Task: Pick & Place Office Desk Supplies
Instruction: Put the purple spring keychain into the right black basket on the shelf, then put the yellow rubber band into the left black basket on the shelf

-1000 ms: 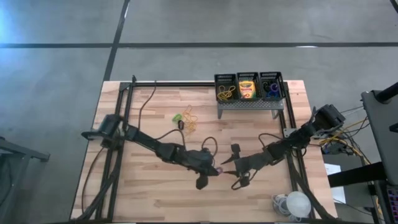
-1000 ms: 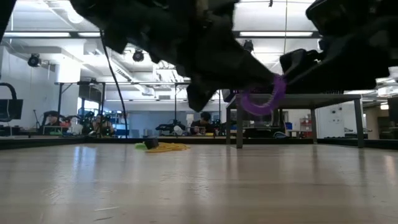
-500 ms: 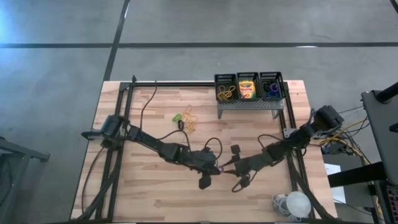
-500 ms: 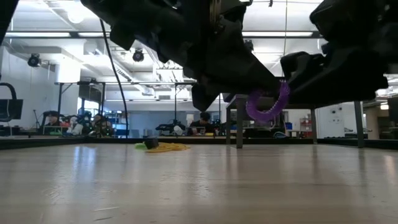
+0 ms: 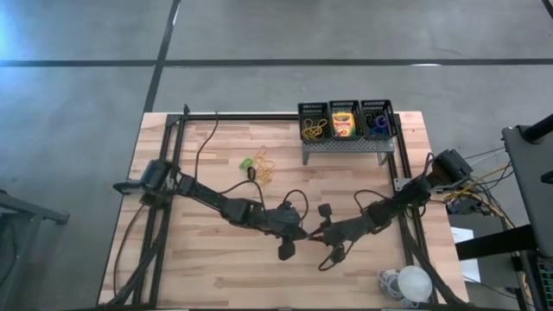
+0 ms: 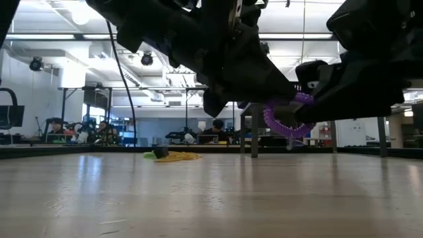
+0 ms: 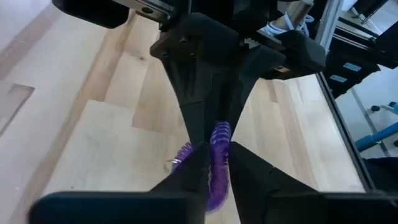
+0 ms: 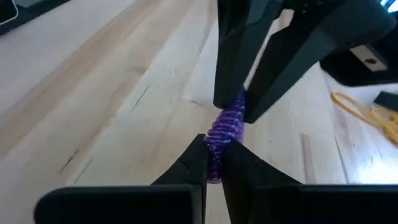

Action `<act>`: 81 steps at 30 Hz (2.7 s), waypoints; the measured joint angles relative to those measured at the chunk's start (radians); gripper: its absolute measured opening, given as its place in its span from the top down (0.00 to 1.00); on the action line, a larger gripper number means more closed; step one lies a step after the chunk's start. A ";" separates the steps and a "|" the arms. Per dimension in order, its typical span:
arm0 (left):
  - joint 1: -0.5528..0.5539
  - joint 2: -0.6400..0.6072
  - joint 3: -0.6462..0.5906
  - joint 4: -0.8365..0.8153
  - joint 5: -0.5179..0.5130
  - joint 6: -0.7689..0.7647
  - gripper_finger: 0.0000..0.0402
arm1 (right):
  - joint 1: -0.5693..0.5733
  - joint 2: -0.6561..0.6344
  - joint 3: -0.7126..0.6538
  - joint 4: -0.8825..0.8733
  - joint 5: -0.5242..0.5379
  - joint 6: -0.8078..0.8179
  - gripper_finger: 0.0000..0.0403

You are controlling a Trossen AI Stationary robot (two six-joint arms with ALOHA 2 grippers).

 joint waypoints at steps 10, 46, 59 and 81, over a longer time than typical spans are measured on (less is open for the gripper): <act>0.000 -0.067 0.000 -0.237 -0.024 -0.053 0.58 | 0.004 -0.175 0.019 -0.387 0.024 0.167 0.94; -0.173 -0.030 -0.003 -0.217 -0.577 -0.088 0.59 | -1.428 -0.289 0.957 -2.101 -0.191 -0.143 0.94; -0.173 -0.029 -0.007 -0.217 -0.577 -0.088 0.59 | -1.413 -0.277 0.887 -2.105 -0.188 -0.150 0.76; -0.174 -0.065 -0.020 -0.312 -0.577 -0.128 0.59 | -0.886 -0.647 0.852 -1.892 -0.217 0.112 0.69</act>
